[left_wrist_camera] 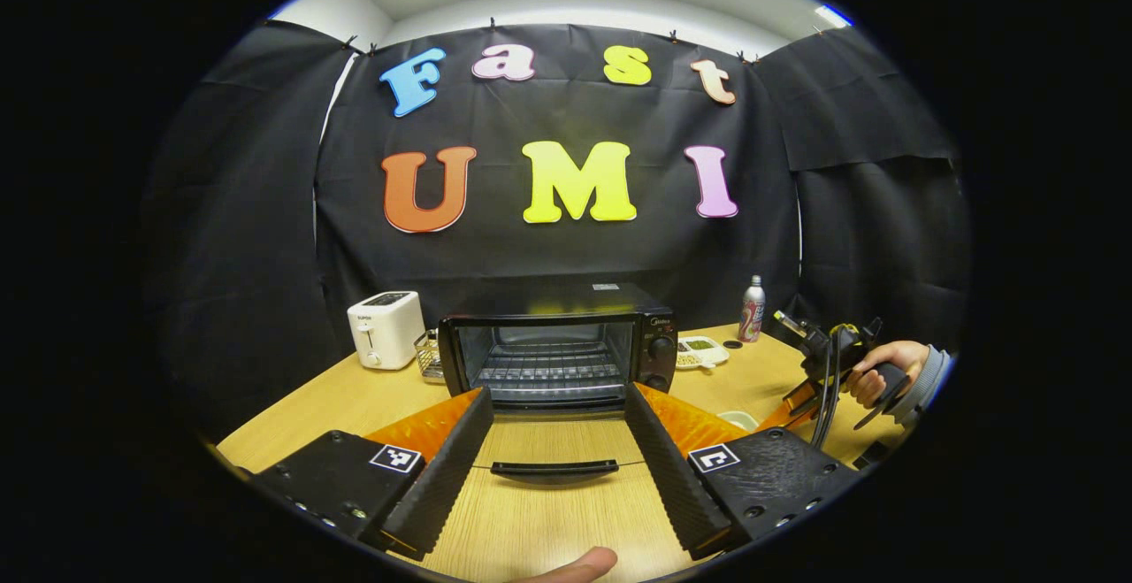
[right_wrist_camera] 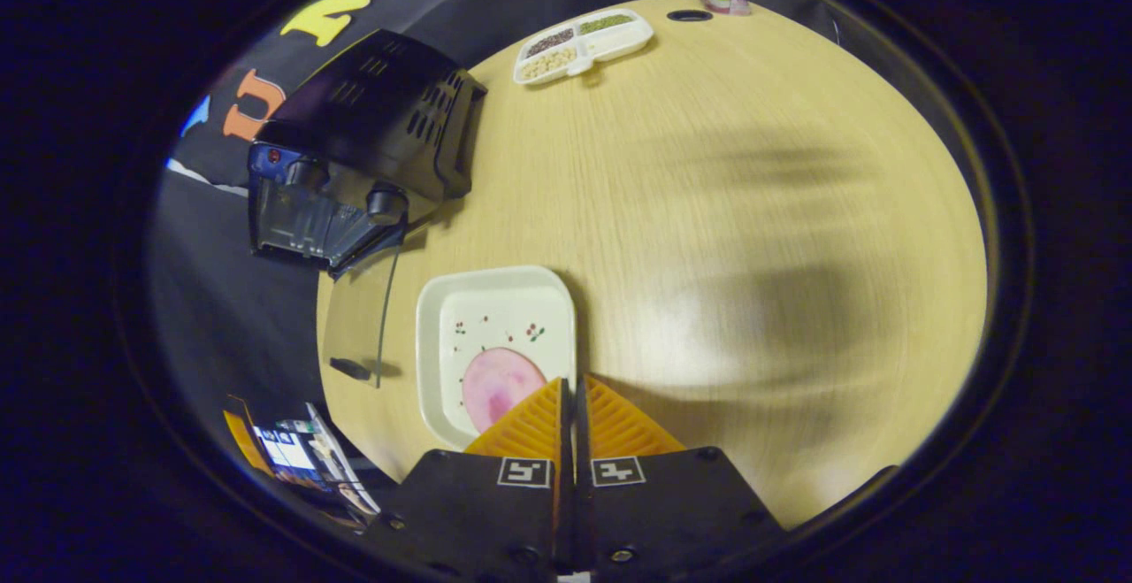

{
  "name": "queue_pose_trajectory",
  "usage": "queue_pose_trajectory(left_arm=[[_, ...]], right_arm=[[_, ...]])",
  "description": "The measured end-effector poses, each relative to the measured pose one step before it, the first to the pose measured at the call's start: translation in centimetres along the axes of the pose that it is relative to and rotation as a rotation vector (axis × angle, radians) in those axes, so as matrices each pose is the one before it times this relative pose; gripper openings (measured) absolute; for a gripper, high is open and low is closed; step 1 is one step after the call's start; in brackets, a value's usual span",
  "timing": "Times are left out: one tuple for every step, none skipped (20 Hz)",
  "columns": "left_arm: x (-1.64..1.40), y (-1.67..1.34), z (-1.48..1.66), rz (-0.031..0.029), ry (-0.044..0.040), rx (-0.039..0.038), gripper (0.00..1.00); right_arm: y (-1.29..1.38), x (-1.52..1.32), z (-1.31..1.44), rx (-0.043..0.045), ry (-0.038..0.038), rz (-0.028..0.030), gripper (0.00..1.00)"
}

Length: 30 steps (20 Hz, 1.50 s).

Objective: Open the electric oven with the left hand, put the food in, and close the electric oven.

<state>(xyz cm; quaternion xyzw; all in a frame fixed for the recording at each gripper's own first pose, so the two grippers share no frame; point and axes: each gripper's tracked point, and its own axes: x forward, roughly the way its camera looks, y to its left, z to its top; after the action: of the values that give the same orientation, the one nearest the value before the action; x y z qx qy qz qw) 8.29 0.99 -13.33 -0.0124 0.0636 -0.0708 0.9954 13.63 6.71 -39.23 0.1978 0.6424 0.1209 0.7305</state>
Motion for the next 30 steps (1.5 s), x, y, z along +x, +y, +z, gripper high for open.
queue_pose_trajectory(left_arm=[[-0.165,0.078,-0.054,0.00123,0.00062,0.00340,0.94],[-0.165,0.023,-0.012,-0.00153,0.00060,0.00241,0.94],[-0.225,-0.035,-0.019,-0.00135,-0.00225,0.00231,0.94],[-0.098,0.208,-0.036,0.00070,0.00020,0.00050,0.94],[-0.151,0.040,-0.012,-0.00060,-0.00352,0.00072,0.94],[-0.077,0.081,0.028,0.00210,-0.00370,0.00099,0.94],[-0.051,0.178,-0.093,0.00554,0.00275,-0.00072,0.94],[0.075,0.091,-0.116,-0.00141,0.00332,-0.00009,0.94],[0.016,-0.117,-0.044,-0.00123,0.00139,0.00171,0.94],[0.072,-0.027,-0.063,0.00070,0.00389,0.00462,0.94],[0.109,-0.047,-0.087,0.00155,0.00050,0.00431,0.94],[0.091,0.009,-0.023,-0.00068,0.00399,0.00318,0.95],[0.028,-0.189,-0.135,-0.00276,0.00307,0.00239,0.94],[0.112,-0.156,-0.143,-0.00330,0.00339,0.00298,0.95],[0.097,-0.096,-0.098,-0.00213,0.00065,0.00499,0.95],[0.127,0.022,-0.003,0.00044,0.00448,0.00410,0.94],[0.060,-0.030,-0.134,-0.00185,0.00429,0.00270,0.94],[0.019,-0.149,-0.113,-0.00142,0.00469,0.00065,0.94],[0.064,-0.076,-0.040,-0.00218,0.00456,0.00149,0.94],[-0.007,-0.013,-0.048,0.00052,0.00429,0.00294,0.94],[-0.007,-0.018,0.044,0.00142,0.00044,0.00539,0.94],[0.028,0.147,-0.013,0.00301,-0.00025,0.00552,0.94],[-0.063,0.103,0.100,0.00489,-0.00112,0.00361,0.94],[0.042,-0.051,-0.024,0.00396,-0.00168,0.00027,0.94],[0.059,0.053,0.109,0.00227,-0.00009,-0.00326,0.94],[-0.024,-0.090,-0.106,0.00232,0.00122,-0.00466,0.94],[0.013,0.004,-0.045,0.00147,0.00310,-0.00434,0.94],[-0.141,-0.004,-0.149,0.00072,0.00728,-0.00242,0.94],[-0.076,0.002,-0.118,0.00195,0.00625,0.00310,0.94],[-0.072,-0.032,-0.105,0.00251,0.00453,0.00753,0.94]], right_arm=[[0.053,-0.469,-0.010,0.00612,-0.01309,0.01590,0.04],[0.422,-0.718,-0.117,0.01255,-0.01560,0.03346,0.04],[0.459,-0.453,-0.206,0.00972,-0.00419,0.02851,0.04],[0.151,-0.324,-0.161,-0.00903,-0.00759,0.01392,0.04],[-0.257,-0.033,0.007,-0.00339,0.00191,-0.00567,0.04],[0.134,0.009,0.108,0.00689,-0.00054,-0.00689,0.00],[-0.603,0.148,-0.016,0.00342,0.00405,-0.01240,0.04],[-0.046,0.171,0.008,0.00117,0.00675,-0.00422,0.04],[-0.109,0.231,0.122,-0.00142,0.00527,-0.00579,0.04],[0.079,0.205,0.077,-0.00345,0.00571,0.00517,0.04],[0.008,0.220,0.168,-0.00138,0.00050,0.00021,0.04],[-0.095,0.198,0.031,0.00067,0.00738,-0.00399,0.04],[0.104,0.210,-0.033,-0.00738,0.00955,0.00158,0.04],[0.065,0.192,0.006,-0.00483,0.01258,-0.00056,0.04],[-0.051,0.298,0.055,0.00284,0.00884,-0.00177,0.04],[0.062,0.344,-0.112,0.00962,0.01566,0.00077,0.04],[-0.228,0.494,0.182,0.01467,0.00808,-0.01159,0.00],[0.265,0.618,0.278,0.02785,0.00066,0.01797,0.00],[0.635,-0.012,0.238,0.02653,0.00774,0.03316,0.06],[0.187,0.540,0.019,0.00289,0.02532,0.01749,0.11],[0.068,0.063,0.119,0.02345,0.02033,0.01215,0.12],[0.240,0.090,0.166,0.02289,0.00076,0.01885,0.12],[0.109,0.150,-0.292,-0.02249,0.02606,0.02336,0.11],[0.052,0.016,-0.297,-0.01278,0.01810,0.03505,0.08],[0.076,0.156,-0.184,0.02272,-0.00164,0.02685,0.10],[-0.051,-0.061,-0.159,0.00806,0.01157,0.02826,0.02],[0.046,0.085,-0.181,0.00826,0.00677,0.03238,0.04],[0.006,0.028,-0.478,0.01946,0.01016,0.03213,0.00],[-0.063,-0.189,-0.665,0.01492,0.01198,0.02894,0.00],[-0.209,-0.304,-0.692,0.00897,0.00862,0.01954,0.04]])
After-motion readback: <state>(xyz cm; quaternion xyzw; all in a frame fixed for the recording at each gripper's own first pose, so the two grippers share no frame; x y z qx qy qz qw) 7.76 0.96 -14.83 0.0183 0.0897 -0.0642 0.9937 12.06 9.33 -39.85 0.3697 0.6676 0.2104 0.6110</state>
